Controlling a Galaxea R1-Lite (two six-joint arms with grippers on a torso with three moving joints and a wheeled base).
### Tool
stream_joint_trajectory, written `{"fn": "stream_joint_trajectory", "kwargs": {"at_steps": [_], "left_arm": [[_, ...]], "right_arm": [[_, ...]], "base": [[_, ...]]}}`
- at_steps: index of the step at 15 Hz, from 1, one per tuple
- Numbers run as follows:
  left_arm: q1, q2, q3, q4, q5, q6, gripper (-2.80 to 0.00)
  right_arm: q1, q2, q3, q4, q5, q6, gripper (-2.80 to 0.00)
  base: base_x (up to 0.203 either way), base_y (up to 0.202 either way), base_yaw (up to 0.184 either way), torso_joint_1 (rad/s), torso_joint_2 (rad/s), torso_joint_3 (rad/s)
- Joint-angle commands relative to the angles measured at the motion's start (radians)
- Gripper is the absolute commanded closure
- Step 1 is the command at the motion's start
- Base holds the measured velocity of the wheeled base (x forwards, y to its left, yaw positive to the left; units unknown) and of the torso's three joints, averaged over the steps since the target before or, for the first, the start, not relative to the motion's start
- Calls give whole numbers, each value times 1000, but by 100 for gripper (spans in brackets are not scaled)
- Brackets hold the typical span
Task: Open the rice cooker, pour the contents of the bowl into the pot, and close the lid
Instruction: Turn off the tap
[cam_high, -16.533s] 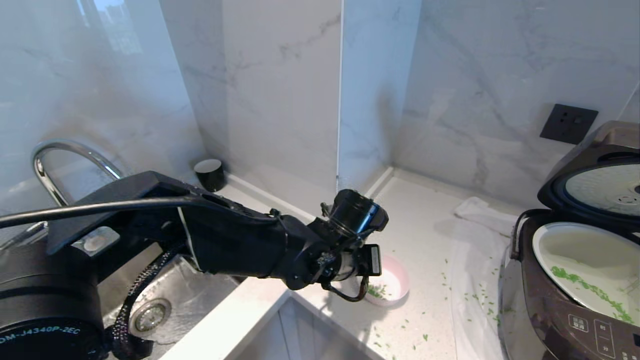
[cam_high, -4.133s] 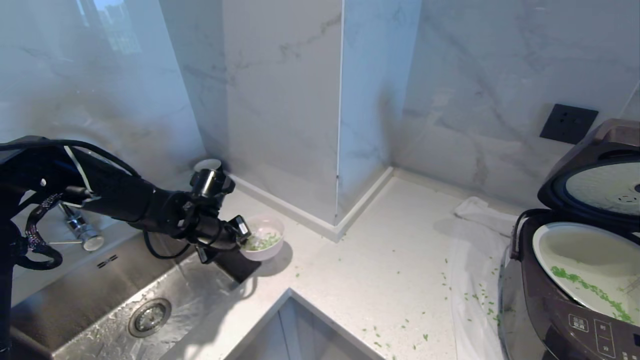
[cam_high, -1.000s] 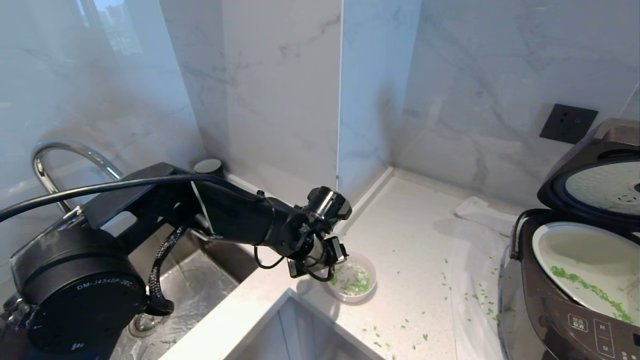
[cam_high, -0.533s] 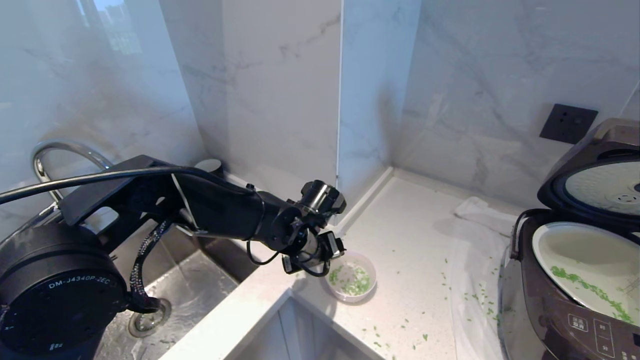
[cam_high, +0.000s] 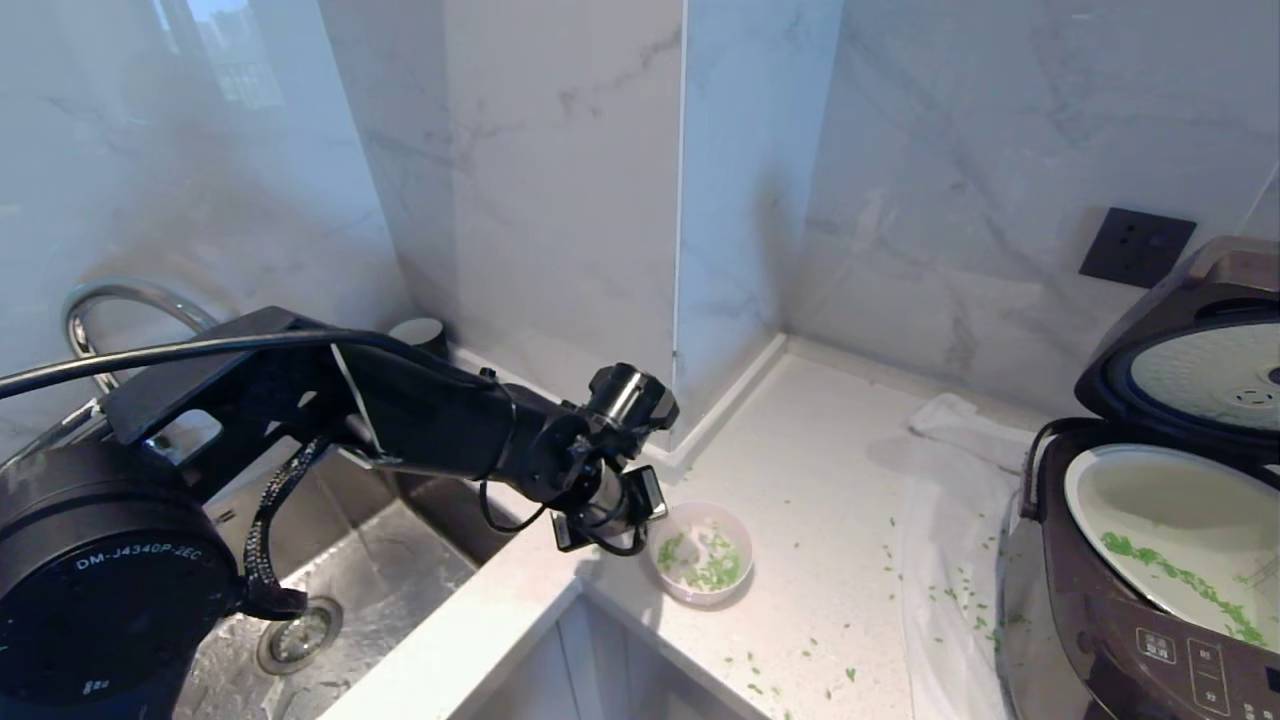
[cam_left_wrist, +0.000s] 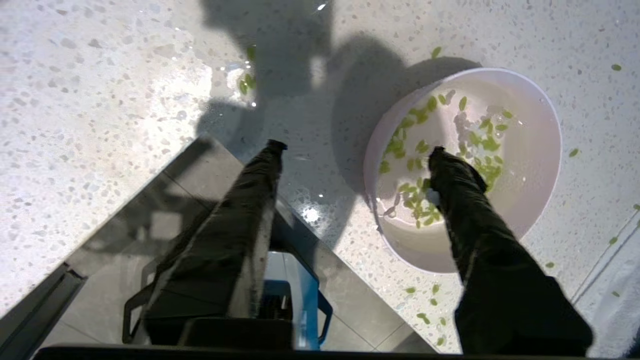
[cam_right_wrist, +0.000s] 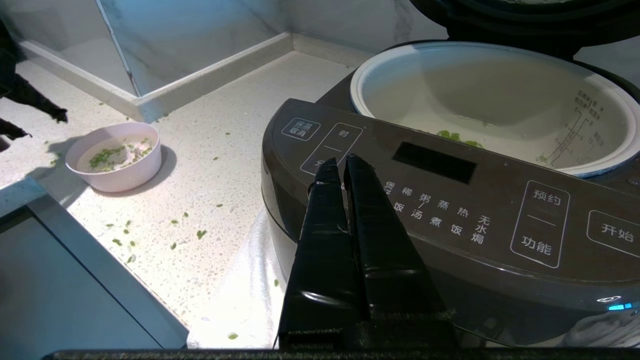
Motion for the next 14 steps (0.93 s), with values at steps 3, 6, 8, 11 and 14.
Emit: {"fn": "stream_joint_trajectory", "kwargs": {"at_steps": [3,6,8,11,14], "left_arm": [[28,-30,23,1,-3,-3,0],[43,-43,45,-1,-5,-3,0],[48,-46,57,-2,-5,-3,0],[59,-58,62,1,-5,-3,0],[104,-93,112,-1,-5,-1,0]], "right_arm": [[0,0,0,0,1,0,0],[0,0,0,0,1,-1,0],[0,0,0,0,1,-1,0],[0,0,0,0,1,1,0],[0,0,0,0,1,0,0]], "base": [[0,0,0,0,0,0],[0,0,0,0,0,0],[0,0,0,0,0,0],[0,0,0,0,0,0],[0,0,0,0,0,0]]}}
